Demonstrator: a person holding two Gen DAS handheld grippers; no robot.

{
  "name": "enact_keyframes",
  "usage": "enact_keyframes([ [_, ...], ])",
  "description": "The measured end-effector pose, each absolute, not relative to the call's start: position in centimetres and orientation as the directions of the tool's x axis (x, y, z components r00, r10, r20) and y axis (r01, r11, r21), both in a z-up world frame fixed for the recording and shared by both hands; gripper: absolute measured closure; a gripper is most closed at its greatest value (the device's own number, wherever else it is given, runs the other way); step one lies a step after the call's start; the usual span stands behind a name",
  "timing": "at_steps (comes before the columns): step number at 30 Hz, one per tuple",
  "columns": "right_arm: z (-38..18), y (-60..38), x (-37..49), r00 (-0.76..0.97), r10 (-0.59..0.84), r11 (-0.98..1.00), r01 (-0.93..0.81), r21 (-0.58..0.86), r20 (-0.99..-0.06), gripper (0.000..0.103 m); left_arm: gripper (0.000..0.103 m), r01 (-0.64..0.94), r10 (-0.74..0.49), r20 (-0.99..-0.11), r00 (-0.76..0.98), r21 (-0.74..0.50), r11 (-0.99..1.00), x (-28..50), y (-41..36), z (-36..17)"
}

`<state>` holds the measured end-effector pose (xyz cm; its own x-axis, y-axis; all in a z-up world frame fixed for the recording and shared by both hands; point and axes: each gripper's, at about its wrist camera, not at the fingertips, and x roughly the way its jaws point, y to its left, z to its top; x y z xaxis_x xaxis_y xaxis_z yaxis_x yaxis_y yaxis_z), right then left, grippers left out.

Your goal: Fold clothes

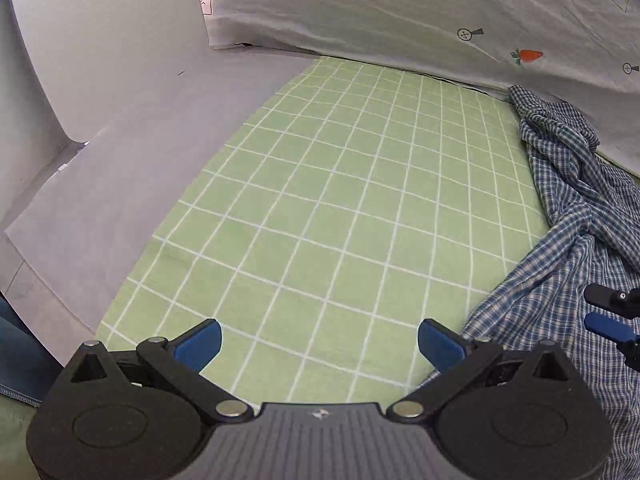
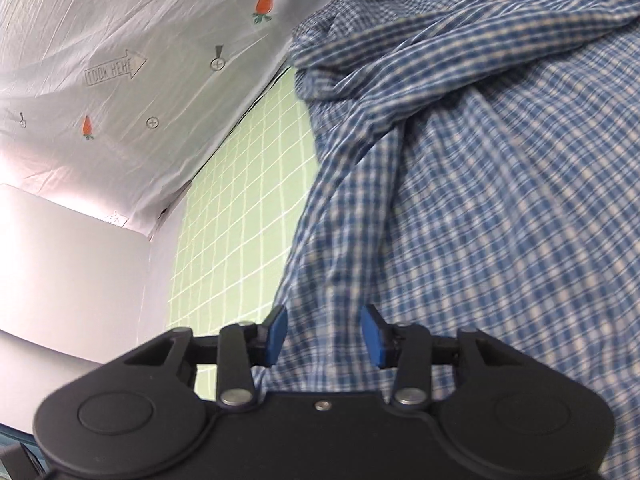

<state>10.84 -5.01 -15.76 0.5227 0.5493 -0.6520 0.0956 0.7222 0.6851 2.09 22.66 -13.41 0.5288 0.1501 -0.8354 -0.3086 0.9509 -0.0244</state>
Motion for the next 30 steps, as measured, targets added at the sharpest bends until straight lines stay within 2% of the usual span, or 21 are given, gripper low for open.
enact_keyframes([
  [1,-15.7,-3.6,10.6,0.505,0.560,0.726,0.082,0.682,-0.657,0.084,0.000,-0.302,0.146,-0.839,0.525,-0.023,0.953,2.1,23.5,-13.5],
  [4,-15.6,0.3,9.9,0.459,0.585,0.739,0.039,0.672,-0.669,0.083,0.000,-0.273,0.117,-0.847,0.519,-0.034,0.962,1.9,25.1,-13.8],
  [10,-16.3,4.2,9.5,0.408,0.589,0.755,0.029,0.655,-0.698,0.082,0.000,-0.213,0.072,-0.856,0.512,-0.045,0.976,1.9,26.4,-14.6],
  [13,-16.8,5.2,9.6,0.386,0.583,0.763,0.043,0.644,-0.716,0.076,0.000,-0.183,0.055,-0.858,0.511,-0.046,0.982,1.6,26.5,-14.8],
  [15,-17.1,5.9,9.6,0.368,0.576,0.774,0.043,0.632,-0.730,0.075,0.000,-0.168,0.048,-0.860,0.507,-0.044,0.985,1.5,26.5,-14.9],
  [17,-17.4,6.3,9.5,0.361,0.579,0.775,0.034,0.631,-0.731,0.078,0.000,-0.158,0.045,-0.861,0.507,-0.041,0.987,1.3,26.4,-14.9],
  [18,-17.5,6.5,9.5,0.360,0.583,0.774,0.028,0.633,-0.728,0.083,0.000,-0.154,0.045,-0.861,0.507,-0.038,0.987,1.1,26.4,-14.9],
  [20,-17.5,6.6,9.4,0.365,0.596,0.765,0.014,0.644,-0.715,0.099,0.000,-0.151,0.052,-0.860,0.507,-0.030,0.988,1.0,26.4,-14.9],
  [30,-15.4,2.8,9.0,0.430,0.691,0.667,-0.071,0.742,-0.581,0.102,0.000,-0.214,0.048,-0.858,0.511,-0.073,0.974,2.0,24.8,-14.5],
])
